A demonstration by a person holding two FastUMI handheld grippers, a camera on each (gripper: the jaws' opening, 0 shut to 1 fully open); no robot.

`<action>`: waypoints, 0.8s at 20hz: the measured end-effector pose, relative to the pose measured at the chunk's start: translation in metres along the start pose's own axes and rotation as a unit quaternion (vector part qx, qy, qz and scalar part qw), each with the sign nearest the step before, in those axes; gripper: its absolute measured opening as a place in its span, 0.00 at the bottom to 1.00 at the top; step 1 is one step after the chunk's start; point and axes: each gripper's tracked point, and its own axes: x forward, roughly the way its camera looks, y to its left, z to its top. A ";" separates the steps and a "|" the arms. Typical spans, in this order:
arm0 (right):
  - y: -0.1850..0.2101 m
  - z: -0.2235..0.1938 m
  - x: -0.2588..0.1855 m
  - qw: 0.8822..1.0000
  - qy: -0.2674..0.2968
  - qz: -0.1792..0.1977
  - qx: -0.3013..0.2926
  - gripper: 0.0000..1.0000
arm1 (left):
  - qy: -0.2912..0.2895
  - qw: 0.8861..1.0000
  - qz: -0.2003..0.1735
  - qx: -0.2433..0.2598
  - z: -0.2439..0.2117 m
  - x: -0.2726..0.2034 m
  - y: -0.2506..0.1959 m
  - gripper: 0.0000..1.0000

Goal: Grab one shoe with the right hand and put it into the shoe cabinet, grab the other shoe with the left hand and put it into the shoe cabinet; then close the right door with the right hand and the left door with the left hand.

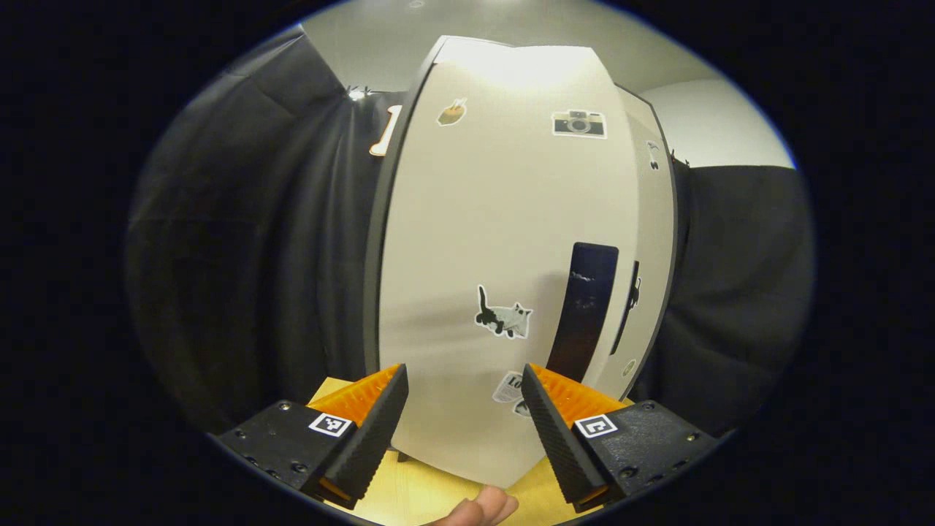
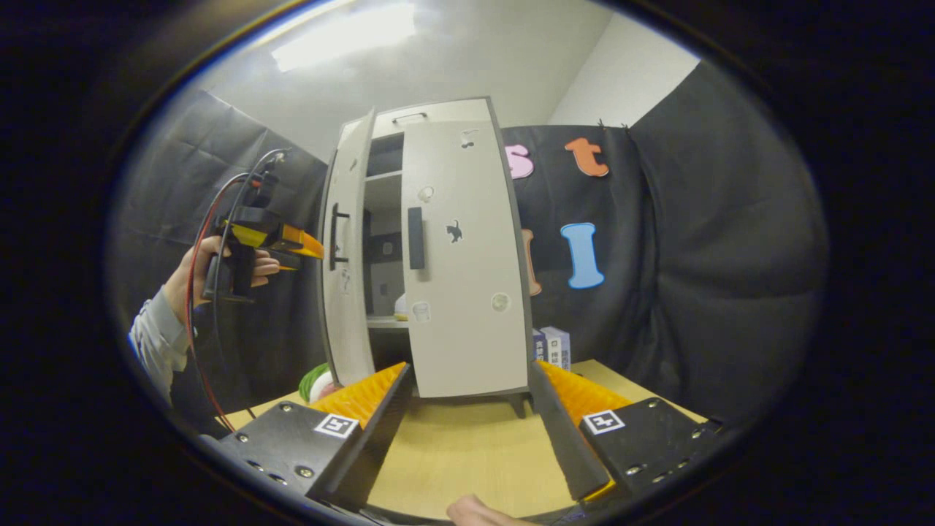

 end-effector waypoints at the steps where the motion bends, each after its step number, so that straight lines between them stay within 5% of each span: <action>1: 0.001 0.001 0.001 1.000 -0.002 0.003 0.000 0.96 | 0.003 1.000 0.001 0.007 -0.001 -0.003 -0.010 0.95; 7: 0.001 0.001 0.004 1.000 -0.010 -0.018 0.005 0.96 | 0.015 1.000 0.013 0.018 -0.038 0.002 -0.036 0.95; 16: 0.024 -0.021 0.015 1.000 0.016 -0.009 0.010 0.94 | -0.001 0.999 0.028 0.035 -0.053 -0.060 -0.044 0.96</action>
